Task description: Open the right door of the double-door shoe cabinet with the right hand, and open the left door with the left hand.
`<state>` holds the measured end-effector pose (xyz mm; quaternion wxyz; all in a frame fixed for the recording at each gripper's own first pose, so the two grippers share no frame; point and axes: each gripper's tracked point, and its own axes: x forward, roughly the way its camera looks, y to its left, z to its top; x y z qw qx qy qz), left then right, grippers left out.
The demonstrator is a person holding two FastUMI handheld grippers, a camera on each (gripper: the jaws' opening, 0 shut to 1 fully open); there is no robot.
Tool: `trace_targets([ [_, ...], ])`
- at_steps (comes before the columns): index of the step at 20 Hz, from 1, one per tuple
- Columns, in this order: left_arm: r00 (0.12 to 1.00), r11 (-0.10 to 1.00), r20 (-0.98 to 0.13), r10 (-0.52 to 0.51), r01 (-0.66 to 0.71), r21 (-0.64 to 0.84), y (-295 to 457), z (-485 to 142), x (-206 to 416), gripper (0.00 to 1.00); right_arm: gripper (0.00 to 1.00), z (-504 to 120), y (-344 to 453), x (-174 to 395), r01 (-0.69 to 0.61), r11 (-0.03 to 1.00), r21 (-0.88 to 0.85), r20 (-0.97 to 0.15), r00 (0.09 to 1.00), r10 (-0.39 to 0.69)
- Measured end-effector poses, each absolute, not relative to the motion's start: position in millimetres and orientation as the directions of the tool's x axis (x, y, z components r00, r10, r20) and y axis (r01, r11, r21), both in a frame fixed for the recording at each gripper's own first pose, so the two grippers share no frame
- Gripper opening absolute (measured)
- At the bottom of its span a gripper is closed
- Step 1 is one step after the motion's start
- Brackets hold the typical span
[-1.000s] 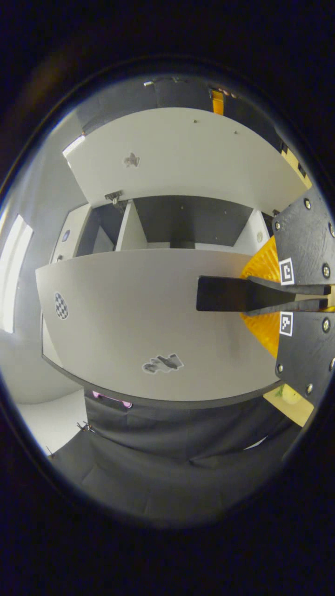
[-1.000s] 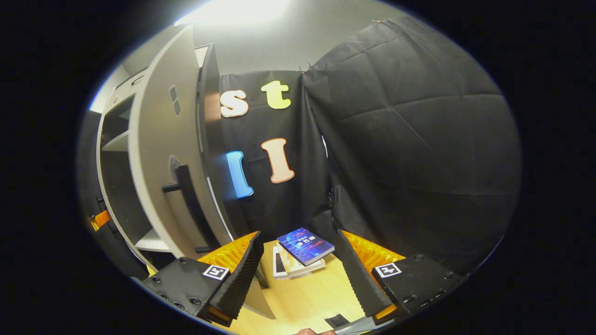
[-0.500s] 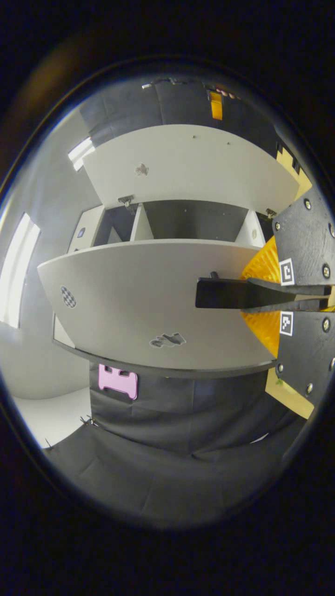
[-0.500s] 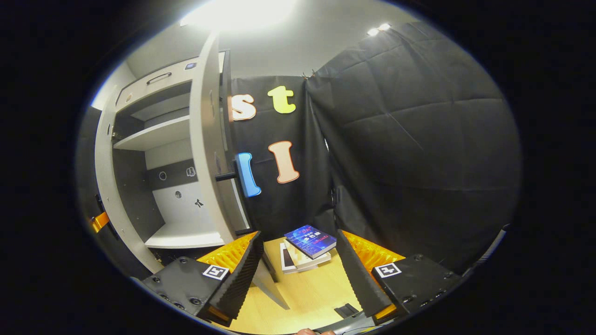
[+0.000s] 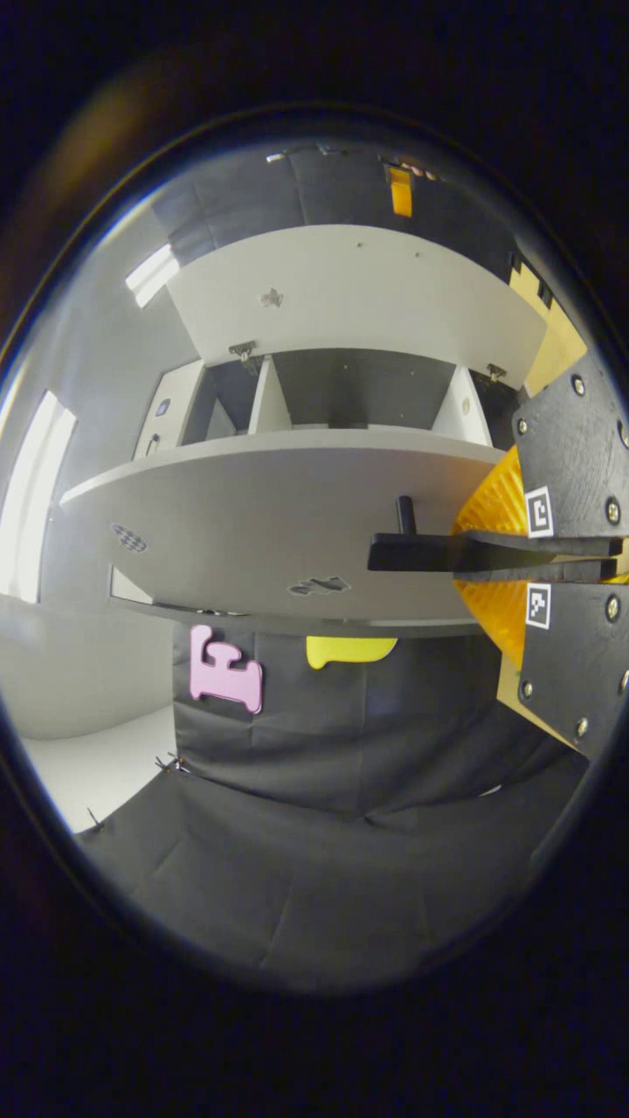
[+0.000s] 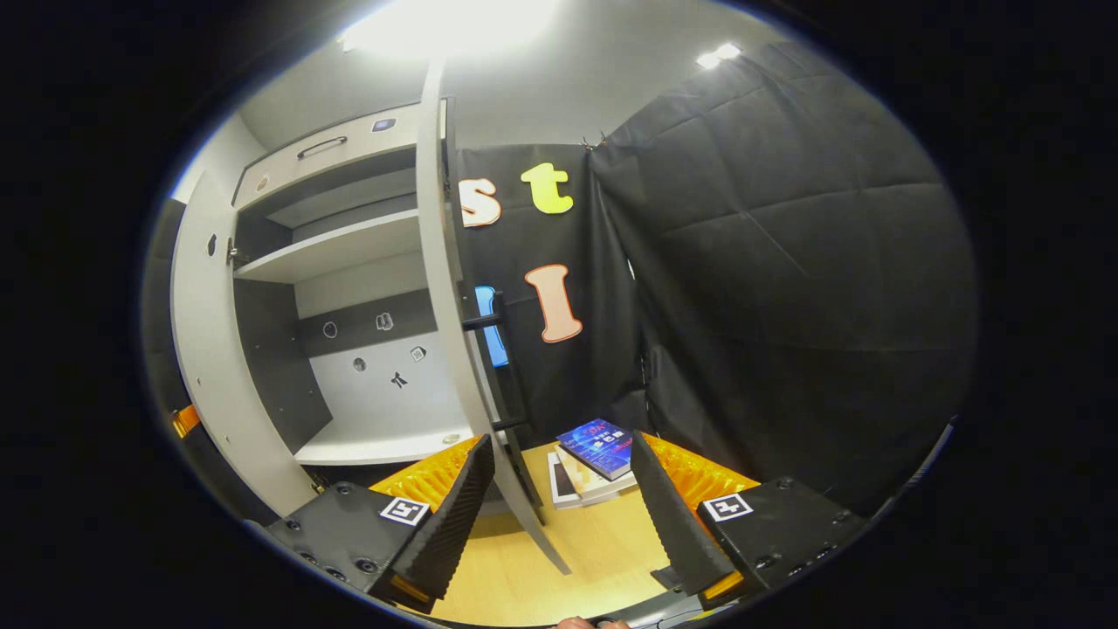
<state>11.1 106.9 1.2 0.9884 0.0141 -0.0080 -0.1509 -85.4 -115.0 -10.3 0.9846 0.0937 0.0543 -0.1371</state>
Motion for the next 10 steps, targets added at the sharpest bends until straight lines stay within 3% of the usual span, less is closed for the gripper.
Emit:
trace_targets([
  [10, 0.979, 0.979, -0.028, -0.201, 0.202, 0.024, 184.2, 3.5, 24.8, 0.01, 0.92, -3.2, -110.2, -113.8, 0.307, 0.936, 0.175, -0.121, 0.950, -0.289],
])
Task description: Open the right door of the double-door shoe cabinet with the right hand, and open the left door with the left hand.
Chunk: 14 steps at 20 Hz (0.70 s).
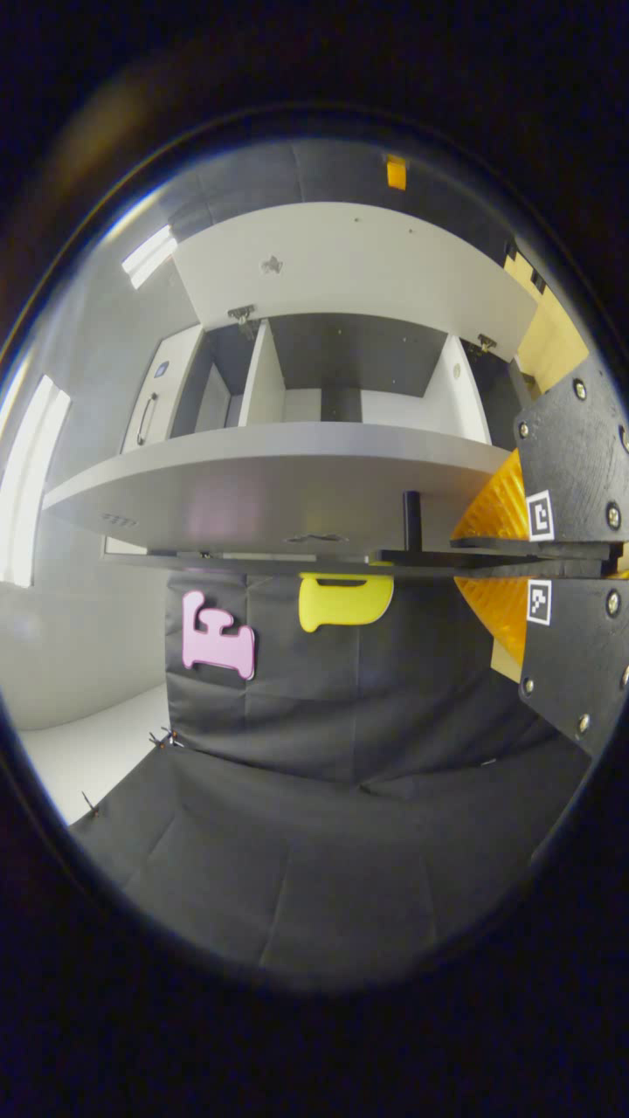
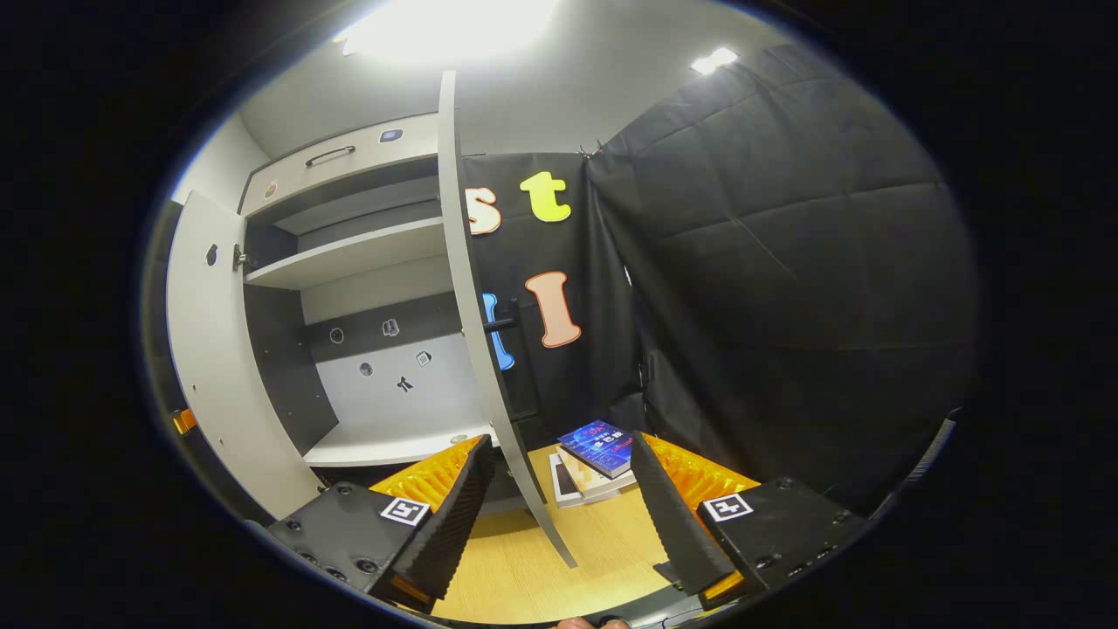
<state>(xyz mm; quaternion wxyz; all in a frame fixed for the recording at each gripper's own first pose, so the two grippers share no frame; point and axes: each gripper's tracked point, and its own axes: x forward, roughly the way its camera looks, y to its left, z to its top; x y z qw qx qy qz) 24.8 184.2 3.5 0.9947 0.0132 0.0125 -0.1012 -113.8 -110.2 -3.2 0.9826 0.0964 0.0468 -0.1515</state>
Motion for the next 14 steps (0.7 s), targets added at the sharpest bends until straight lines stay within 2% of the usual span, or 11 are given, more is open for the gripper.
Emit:
trace_targets([
  [1, 0.975, 0.976, -0.034, -0.218, 0.218, 0.009, 188.3, 4.8, 27.6, 0.01, 0.92, -2.4, -110.0, -117.4, 0.310, 0.934, 0.176, -0.122, 0.949, -0.292],
  [2, 0.972, 0.973, -0.037, -0.231, 0.230, -0.020, 185.1, 2.2, 23.7, 0.01, 0.98, -0.3, -108.9, -120.4, 0.311, 0.934, 0.175, -0.118, 0.949, -0.293],
  [5, 0.973, 0.973, -0.043, -0.227, 0.226, -0.042, 187.7, -1.2, 17.2, 0.01, 0.98, 0.3, -106.1, -122.2, 0.297, 0.942, 0.158, -0.124, 0.952, -0.279],
  [14, 0.993, 0.993, -0.038, -0.109, 0.107, -0.046, 193.1, 20.4, -1.7, 0.01, 0.98, 29.9, -108.2, -79.4, 0.182, 0.969, 0.168, -0.082, 0.982, -0.171],
])
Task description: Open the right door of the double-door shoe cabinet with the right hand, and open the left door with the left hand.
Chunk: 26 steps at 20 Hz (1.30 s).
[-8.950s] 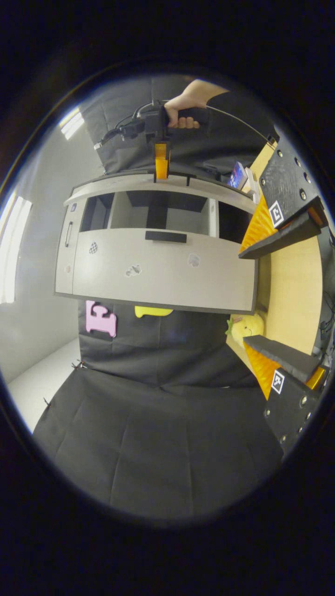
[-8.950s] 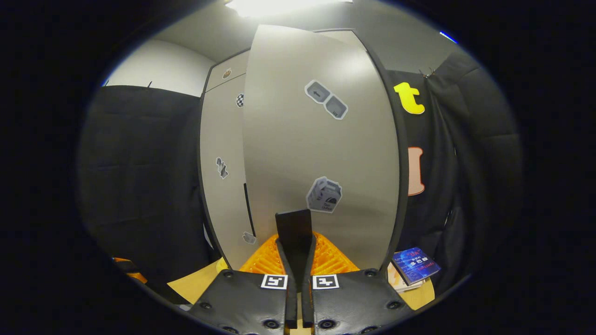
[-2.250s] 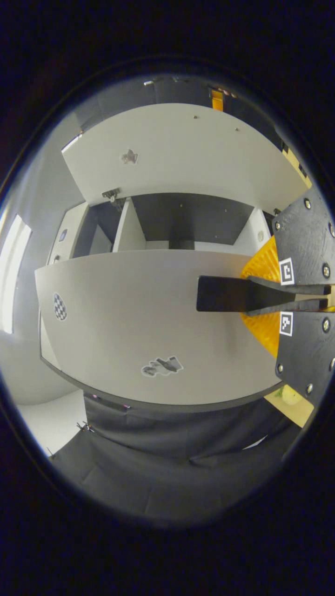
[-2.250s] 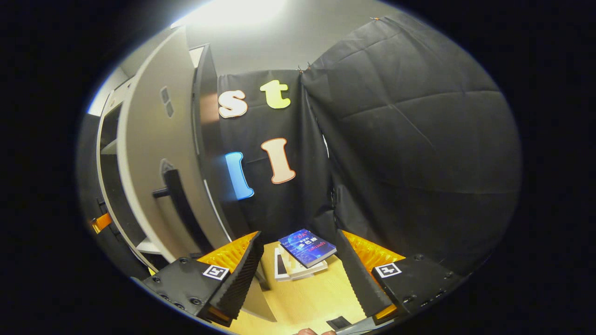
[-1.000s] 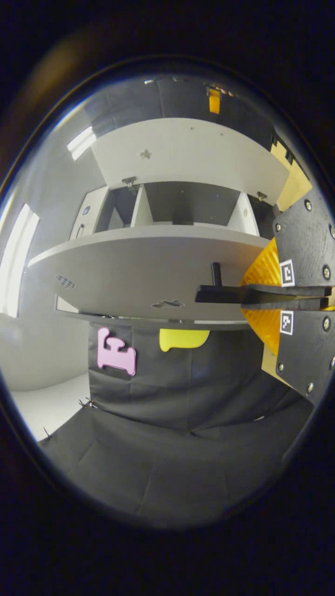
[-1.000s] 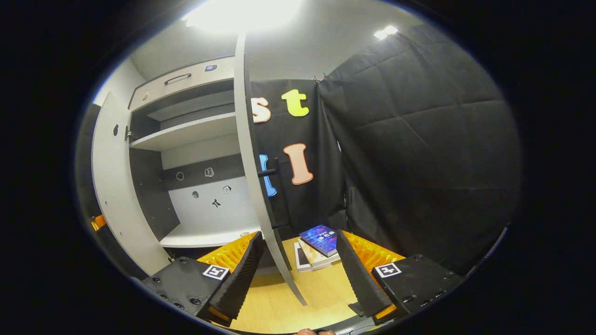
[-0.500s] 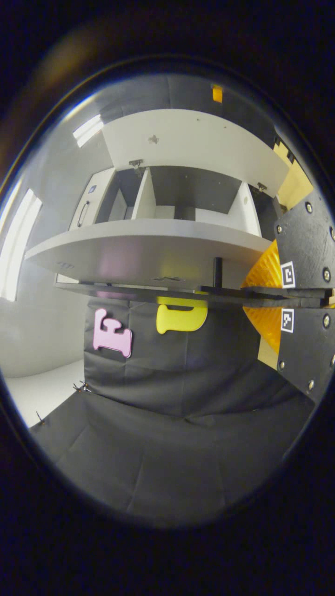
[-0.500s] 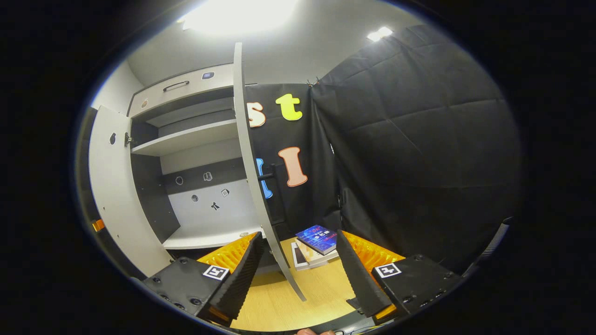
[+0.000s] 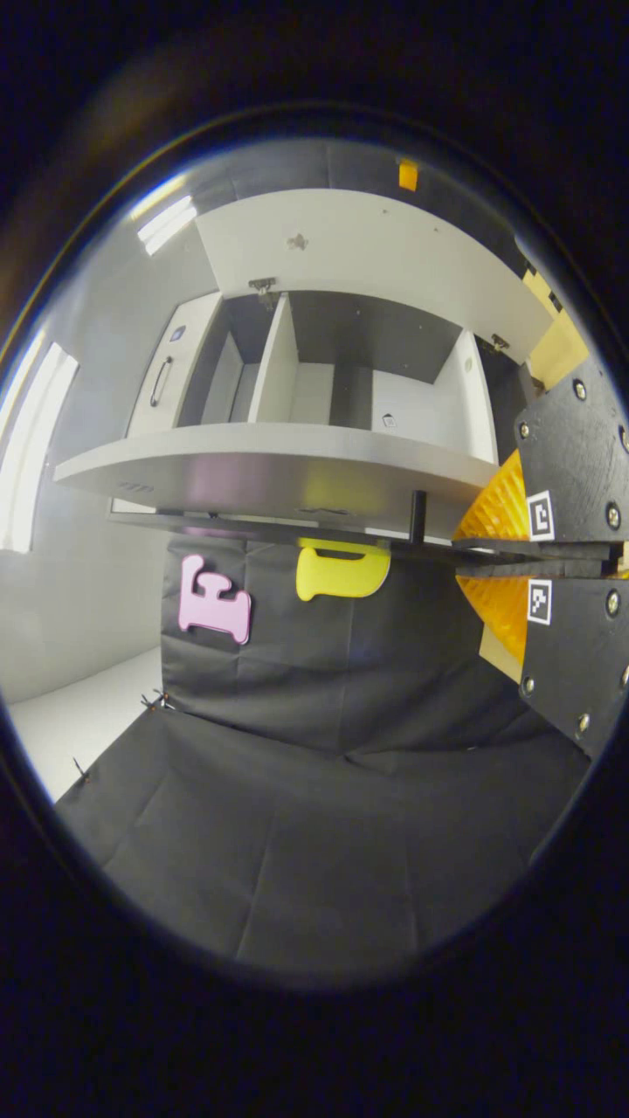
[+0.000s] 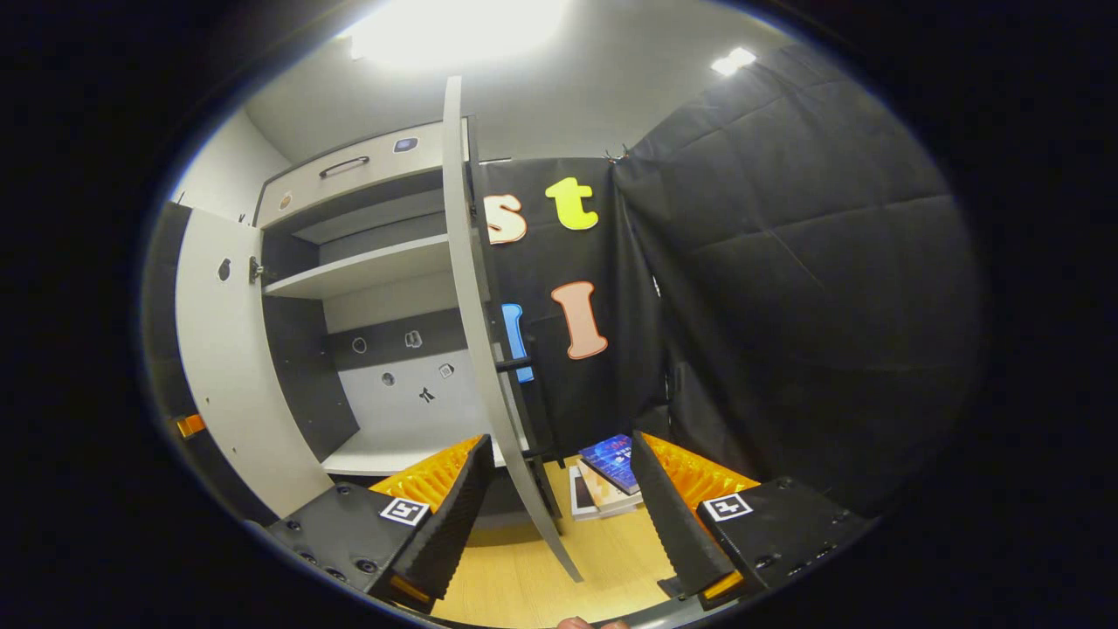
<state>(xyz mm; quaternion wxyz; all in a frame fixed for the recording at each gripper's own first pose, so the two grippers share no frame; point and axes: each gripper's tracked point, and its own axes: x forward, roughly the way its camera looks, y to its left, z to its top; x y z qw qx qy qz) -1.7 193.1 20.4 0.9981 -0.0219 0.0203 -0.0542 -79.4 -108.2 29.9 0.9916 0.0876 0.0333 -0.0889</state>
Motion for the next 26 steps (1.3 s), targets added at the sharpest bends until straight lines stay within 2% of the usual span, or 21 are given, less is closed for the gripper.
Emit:
trace_targets([
  [3, 1.000, 1.000, -0.001, -0.009, 0.009, -0.028, 203.9, 39.5, -24.1, 0.01, 0.98, 24.9, -112.7, -76.7, 0.149, 0.977, 0.151, -0.103, 0.986, -0.134],
  [5, 0.999, 1.000, 0.028, 0.017, -0.017, -0.022, 199.6, 51.8, -37.7, 0.00, 0.97, 26.4, -114.3, -73.7, 0.126, 0.979, 0.159, -0.110, 0.988, -0.110],
  [10, 0.995, 0.999, 0.098, 0.026, -0.028, 0.022, 178.0, 71.5, -70.8, 0.02, 0.97, 28.5, -115.5, -62.6, 0.080, 0.984, 0.158, -0.093, 0.994, -0.066],
  [12, 0.992, 0.998, 0.125, 0.034, -0.040, 0.046, 169.3, 74.9, -83.0, 0.09, 0.98, 24.4, -119.3, -60.5, 0.076, 0.988, 0.135, -0.083, 0.994, -0.065],
  [16, 0.994, 0.998, 0.111, 0.023, -0.030, 0.063, 140.1, 64.3, -99.0, 0.82, 0.98, 19.1, -119.3, -58.3, 0.050, 0.989, 0.136, -0.073, 0.997, -0.040],
  [18, 0.993, 0.996, 0.105, 0.049, -0.057, 0.070, 133.1, 57.7, -108.6, 0.94, 0.98, 15.3, -126.2, -57.3, 0.063, 0.988, 0.141, -0.083, 0.995, -0.051],
  [21, 0.993, 0.992, 0.081, 0.090, -0.096, 0.076, 117.8, 39.4, -124.4, 0.94, 0.98, 12.2, -132.3, -58.8, 0.067, 0.988, 0.140, -0.092, 0.994, -0.055],
  [26, 0.996, 0.997, 0.064, 0.061, -0.064, 0.046, 87.7, 19.2, -152.5, 0.94, 0.98, 10.9, -140.1, -68.0, 0.051, 0.990, 0.134, -0.080, 0.996, -0.040],
])
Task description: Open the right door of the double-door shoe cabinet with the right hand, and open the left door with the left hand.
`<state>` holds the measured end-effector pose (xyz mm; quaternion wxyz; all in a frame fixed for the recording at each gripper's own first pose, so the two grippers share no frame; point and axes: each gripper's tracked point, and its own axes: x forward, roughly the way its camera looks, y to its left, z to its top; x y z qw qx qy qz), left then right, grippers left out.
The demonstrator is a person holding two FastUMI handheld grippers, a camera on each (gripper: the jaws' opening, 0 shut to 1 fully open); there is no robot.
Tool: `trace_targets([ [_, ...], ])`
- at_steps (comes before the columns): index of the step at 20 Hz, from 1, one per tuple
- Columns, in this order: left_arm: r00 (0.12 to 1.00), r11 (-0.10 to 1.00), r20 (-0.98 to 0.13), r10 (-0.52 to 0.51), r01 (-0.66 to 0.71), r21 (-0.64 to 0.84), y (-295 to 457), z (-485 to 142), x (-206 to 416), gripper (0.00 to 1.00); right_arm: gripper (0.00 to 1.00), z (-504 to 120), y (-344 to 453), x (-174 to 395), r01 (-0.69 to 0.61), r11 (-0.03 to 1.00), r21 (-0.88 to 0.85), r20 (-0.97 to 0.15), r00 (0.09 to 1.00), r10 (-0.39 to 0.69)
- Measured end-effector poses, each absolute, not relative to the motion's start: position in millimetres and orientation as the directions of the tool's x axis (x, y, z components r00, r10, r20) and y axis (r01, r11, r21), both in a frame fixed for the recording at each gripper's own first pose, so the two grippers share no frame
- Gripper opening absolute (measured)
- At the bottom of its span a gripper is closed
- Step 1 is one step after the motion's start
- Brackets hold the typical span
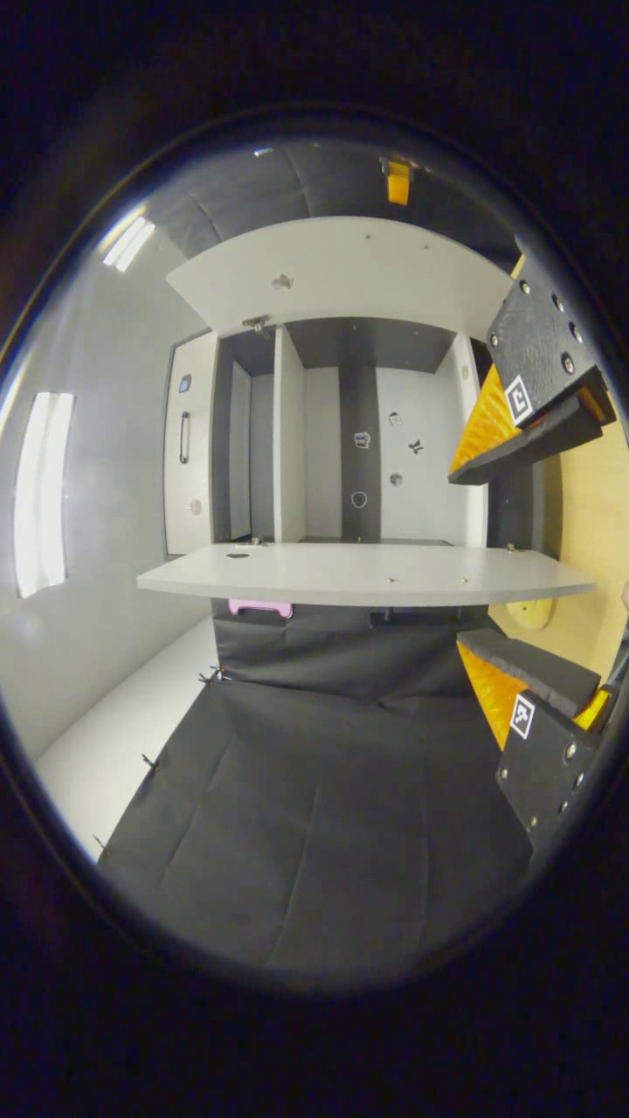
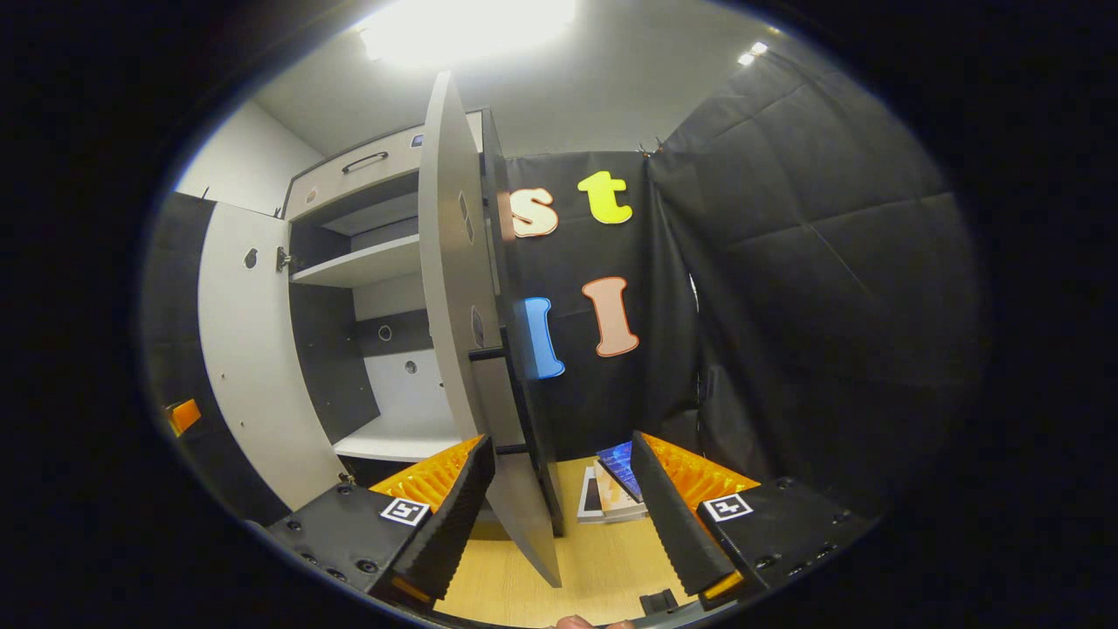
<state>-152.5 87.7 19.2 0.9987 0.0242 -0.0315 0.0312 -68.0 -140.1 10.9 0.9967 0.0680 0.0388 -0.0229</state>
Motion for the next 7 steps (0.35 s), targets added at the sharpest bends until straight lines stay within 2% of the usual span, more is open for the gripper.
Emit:
trace_targets([
  [7, 0.998, 0.996, 0.037, 0.051, -0.053, 0.069, 90.7, 12.4, -149.7, 0.94, 0.98, -0.6, -141.6, -81.0, 0.095, 0.990, 0.102, -0.039, 0.995, -0.091],
])
